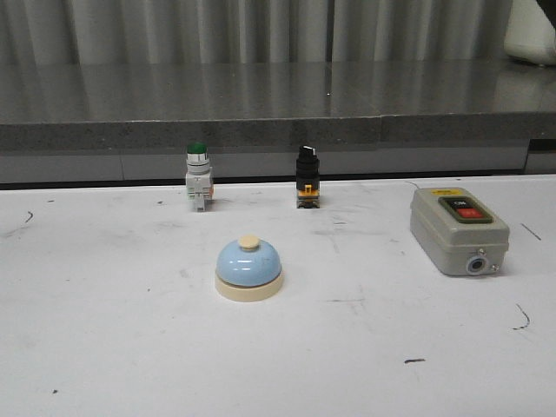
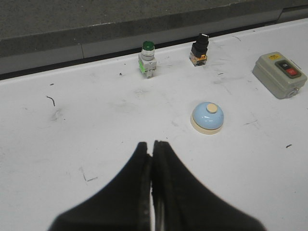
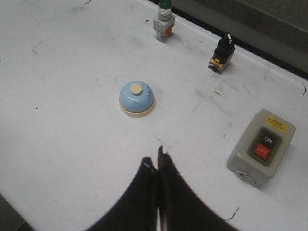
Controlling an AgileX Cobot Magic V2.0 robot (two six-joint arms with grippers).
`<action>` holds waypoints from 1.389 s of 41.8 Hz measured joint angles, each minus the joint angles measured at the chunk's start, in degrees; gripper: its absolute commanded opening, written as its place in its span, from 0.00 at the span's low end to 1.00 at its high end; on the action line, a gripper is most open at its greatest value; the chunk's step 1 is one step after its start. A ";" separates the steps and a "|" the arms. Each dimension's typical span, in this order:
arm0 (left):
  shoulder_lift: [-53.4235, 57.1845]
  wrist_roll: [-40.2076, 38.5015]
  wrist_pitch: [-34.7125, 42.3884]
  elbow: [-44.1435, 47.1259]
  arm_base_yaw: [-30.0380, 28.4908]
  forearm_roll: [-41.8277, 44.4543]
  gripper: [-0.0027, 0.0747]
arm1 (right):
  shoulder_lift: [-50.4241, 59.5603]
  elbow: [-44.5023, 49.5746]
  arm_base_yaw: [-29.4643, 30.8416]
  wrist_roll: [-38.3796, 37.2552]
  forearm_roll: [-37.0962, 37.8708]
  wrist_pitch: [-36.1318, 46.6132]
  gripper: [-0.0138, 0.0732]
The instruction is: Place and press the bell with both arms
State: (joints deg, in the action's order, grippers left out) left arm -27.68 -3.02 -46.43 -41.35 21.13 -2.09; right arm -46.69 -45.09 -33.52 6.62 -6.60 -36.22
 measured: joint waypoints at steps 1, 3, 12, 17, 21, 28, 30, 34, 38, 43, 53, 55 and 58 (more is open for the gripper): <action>0.00 0.00 0.00 0.00 0.00 0.00 0.01 | 0.00 0.00 0.00 0.00 0.00 0.00 0.08; 0.00 0.00 0.00 0.00 0.00 0.00 0.01 | 0.00 0.00 0.00 0.00 0.00 0.00 0.08; 2.96 0.00 4.69 4.27 -2.29 1.39 0.01 | 0.00 0.00 0.00 0.00 0.00 0.00 0.08; 7.01 0.00 12.51 11.18 -7.00 2.09 0.01 | 0.00 0.00 0.00 0.00 0.00 -0.10 0.08; 11.02 0.00 22.14 18.35 -10.89 2.09 0.01 | 0.00 0.00 0.00 0.00 0.00 -0.10 0.08; 18.15 0.00 32.83 29.79 -16.57 2.09 0.01 | 0.00 0.00 0.00 0.00 0.00 -0.10 0.08; 20.06 0.00 34.27 32.58 -17.97 2.09 0.01 | 0.00 0.00 0.00 0.00 0.00 -0.10 0.08; 23.31 0.00 36.57 37.53 -20.35 1.57 0.01 | 0.00 0.00 0.00 0.00 0.00 -0.10 0.08; 26.83 0.00 38.97 41.53 -22.14 1.02 0.01 | 0.00 0.00 0.00 0.00 0.00 -0.10 0.08; 27.95 0.00 39.89 41.64 -23.50 -0.05 0.01 | 0.00 0.00 0.00 0.00 0.00 -0.10 0.08; 27.95 0.00 39.21 41.64 -23.68 -0.48 0.01 | 0.00 0.00 0.00 0.00 0.00 -0.43 0.08; 27.95 0.00 39.21 41.64 -23.68 -0.53 0.01 | 0.00 0.00 0.00 0.00 0.00 -0.41 0.08; 27.95 0.00 39.21 41.64 -23.68 -0.53 0.01 | 0.00 0.00 0.00 0.00 0.00 -0.41 0.08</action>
State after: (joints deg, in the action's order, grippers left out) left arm 0.27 -3.02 -7.22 0.29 -2.55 -2.62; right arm -46.69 -45.09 -33.52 6.62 -6.60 -36.63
